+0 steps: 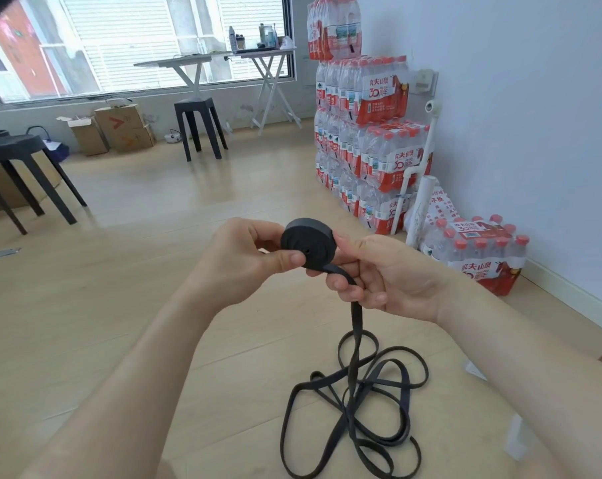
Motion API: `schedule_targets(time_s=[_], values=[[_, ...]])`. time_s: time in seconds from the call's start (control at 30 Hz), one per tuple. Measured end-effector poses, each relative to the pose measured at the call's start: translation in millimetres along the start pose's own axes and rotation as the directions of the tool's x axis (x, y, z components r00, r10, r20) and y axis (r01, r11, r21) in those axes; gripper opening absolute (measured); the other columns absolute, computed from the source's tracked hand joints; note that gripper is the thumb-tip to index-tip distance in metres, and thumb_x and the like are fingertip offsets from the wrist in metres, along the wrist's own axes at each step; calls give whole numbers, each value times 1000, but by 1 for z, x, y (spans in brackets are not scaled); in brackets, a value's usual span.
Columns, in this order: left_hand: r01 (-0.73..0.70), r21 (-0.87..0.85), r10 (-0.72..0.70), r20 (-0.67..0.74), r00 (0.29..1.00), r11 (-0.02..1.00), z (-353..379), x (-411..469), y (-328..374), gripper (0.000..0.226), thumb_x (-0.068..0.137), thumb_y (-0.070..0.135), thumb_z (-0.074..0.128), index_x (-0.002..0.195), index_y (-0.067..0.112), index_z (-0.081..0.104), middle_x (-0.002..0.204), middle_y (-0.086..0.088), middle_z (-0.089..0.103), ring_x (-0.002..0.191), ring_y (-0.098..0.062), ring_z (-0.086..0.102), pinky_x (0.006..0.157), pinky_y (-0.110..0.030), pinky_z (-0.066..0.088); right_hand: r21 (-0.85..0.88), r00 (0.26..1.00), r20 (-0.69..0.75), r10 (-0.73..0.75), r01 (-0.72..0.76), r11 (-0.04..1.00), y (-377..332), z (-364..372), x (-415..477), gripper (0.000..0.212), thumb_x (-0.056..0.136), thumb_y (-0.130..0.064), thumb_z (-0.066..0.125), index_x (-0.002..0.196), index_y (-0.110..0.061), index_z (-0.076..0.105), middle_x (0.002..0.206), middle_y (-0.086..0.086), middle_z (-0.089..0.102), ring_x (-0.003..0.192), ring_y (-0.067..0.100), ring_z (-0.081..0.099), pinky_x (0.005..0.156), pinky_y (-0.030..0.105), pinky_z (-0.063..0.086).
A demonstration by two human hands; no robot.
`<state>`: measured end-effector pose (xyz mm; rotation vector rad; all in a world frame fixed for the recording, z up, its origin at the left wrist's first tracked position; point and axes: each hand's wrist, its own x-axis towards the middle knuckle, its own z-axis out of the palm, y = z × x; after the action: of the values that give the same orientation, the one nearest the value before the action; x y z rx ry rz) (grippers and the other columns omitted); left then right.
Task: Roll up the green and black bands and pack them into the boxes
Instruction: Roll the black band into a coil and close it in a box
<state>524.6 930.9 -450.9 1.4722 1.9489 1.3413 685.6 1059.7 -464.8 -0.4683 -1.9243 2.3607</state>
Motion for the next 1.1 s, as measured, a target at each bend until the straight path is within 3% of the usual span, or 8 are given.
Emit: schedule_targets(time_s=[0.13, 0.27, 0.6, 0.77, 0.87, 0.93, 1.03, 1.1], values=[[-29, 178, 31, -5, 1000, 984, -1, 0, 2, 11, 75, 12, 77, 79, 22, 73, 73, 2, 72, 65, -2, 60, 68, -17, 49, -74, 997, -58, 54, -58, 996, -3, 1, -1, 66, 81, -57, 53, 108, 2, 63, 60, -3, 45, 48, 4, 28, 34, 13, 15], [-40, 264, 44, -9, 999, 964, -1, 0, 4, 20, 75, 10, 77, 74, 29, 71, 71, 11, 69, 70, -3, 61, 63, -10, 44, -92, 993, -85, 81, -89, 992, -4, 3, 1, 69, 78, -62, 54, 105, 1, 64, 61, -3, 45, 47, 3, 26, 31, 11, 17], [-124, 469, 122, 35, 992, 874, -2, 1, 5, 10, 75, 14, 77, 84, 18, 74, 75, 2, 67, 78, -19, 60, 75, -39, 49, -203, 983, -169, 69, -103, 974, -1, 3, 2, 67, 78, -61, 58, 99, 2, 66, 65, 1, 54, 49, 6, 39, 31, 10, 22], [-171, 575, 143, 94, 985, 800, 2, 3, 6, 9, 79, 18, 74, 87, 15, 72, 79, -1, 64, 78, -20, 55, 75, -42, 46, -215, 985, -159, 61, -95, 972, 2, 3, 4, 63, 76, -57, 61, 98, 2, 65, 63, 1, 56, 49, 6, 41, 31, 10, 21], [-122, 397, 125, 19, 992, 910, 4, 3, 1, 11, 78, 14, 75, 86, 19, 70, 82, 1, 66, 82, -18, 60, 79, -37, 51, -83, 993, -97, 64, -73, 994, 3, -2, 4, 67, 81, -51, 60, 111, 9, 59, 65, 1, 54, 51, 5, 40, 31, 10, 22], [-23, 86, 25, -21, 999, 996, 5, 2, -3, 15, 77, 15, 75, 91, 18, 71, 86, -1, 71, 84, -14, 64, 77, -29, 54, 60, 999, -44, 21, -18, 998, 5, -6, 4, 66, 82, -49, 59, 116, 8, 57, 68, 2, 52, 53, 6, 39, 32, 10, 22], [133, -440, -115, 69, 991, 888, 9, 2, -11, 27, 73, 19, 69, 97, 7, 72, 82, -6, 70, 81, -17, 62, 72, -25, 54, 245, 992, 73, -99, 78, 966, 6, -7, 5, 54, 83, -47, 59, 110, -1, 65, 72, 3, 54, 56, 5, 43, 33, 9, 26], [155, -567, -108, 115, 987, 809, 14, 4, -13, 30, 71, 20, 68, 97, 4, 72, 87, -10, 71, 83, -20, 62, 74, -25, 54, 294, 974, 160, -160, 108, 950, 7, -6, 6, 47, 78, -47, 69, 106, -9, 72, 74, 3, 55, 59, 5, 45, 34, 9, 27]])
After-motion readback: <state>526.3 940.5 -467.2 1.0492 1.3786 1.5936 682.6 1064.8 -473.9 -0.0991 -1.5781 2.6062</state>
